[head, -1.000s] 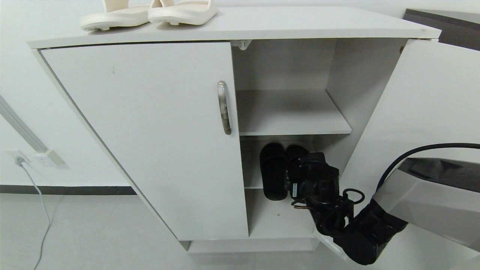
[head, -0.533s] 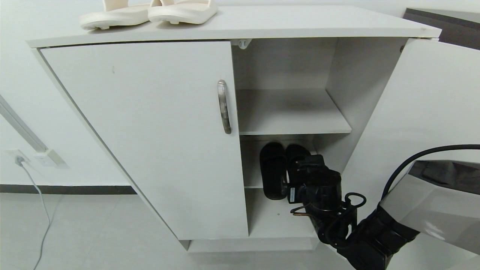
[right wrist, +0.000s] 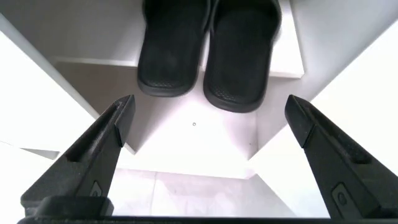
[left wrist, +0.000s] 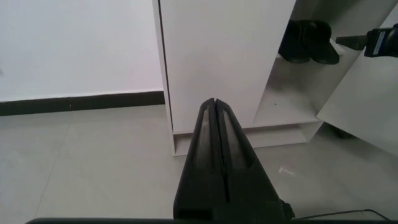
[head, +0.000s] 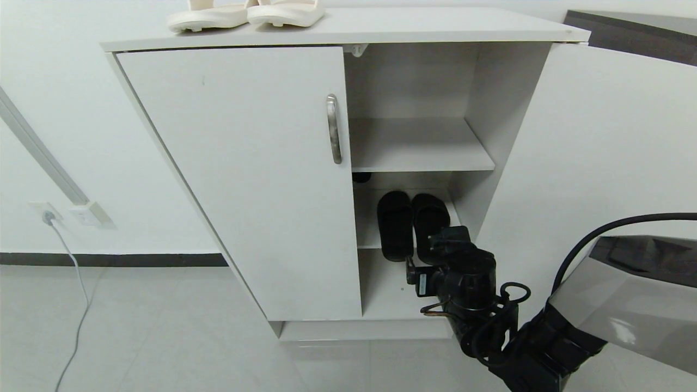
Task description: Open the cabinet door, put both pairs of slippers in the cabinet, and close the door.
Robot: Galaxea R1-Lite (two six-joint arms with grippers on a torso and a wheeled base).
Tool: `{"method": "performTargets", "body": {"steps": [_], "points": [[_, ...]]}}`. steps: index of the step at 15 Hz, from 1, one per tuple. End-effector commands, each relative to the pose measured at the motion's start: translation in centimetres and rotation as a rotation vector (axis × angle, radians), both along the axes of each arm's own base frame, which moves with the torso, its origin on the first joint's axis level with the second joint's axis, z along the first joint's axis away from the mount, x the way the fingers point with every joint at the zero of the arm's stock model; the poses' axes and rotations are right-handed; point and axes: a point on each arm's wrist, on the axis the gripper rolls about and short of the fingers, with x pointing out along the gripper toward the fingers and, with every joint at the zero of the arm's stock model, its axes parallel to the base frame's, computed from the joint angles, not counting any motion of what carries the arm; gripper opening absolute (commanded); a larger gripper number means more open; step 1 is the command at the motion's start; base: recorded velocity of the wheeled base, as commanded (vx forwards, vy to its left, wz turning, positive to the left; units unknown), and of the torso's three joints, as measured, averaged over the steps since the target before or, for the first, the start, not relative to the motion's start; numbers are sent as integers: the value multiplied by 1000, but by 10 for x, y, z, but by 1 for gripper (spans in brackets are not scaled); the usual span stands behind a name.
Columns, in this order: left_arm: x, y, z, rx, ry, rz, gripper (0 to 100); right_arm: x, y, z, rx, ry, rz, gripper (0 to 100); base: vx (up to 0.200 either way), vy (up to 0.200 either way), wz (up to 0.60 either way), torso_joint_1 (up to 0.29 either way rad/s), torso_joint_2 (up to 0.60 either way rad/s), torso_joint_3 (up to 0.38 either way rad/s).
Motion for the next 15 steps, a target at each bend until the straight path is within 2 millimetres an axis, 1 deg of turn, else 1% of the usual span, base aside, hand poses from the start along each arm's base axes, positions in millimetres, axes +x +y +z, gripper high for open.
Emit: {"method": "performTargets", "body": {"steps": [1, 13, 15], "points": [[0, 0, 0, 1, 1, 1, 0, -1, -1, -3, -5, 3, -1, 100, 0, 0, 0, 0, 0, 0], [0, 0, 0, 1, 4, -2, 0, -2, -2, -4, -11, 8, 1, 100, 0, 0, 0, 0, 0, 0], [0, 0, 0, 1, 3, -2, 0, -2, -1, -5, -12, 9, 1, 100, 0, 0, 0, 0, 0, 107]]}}
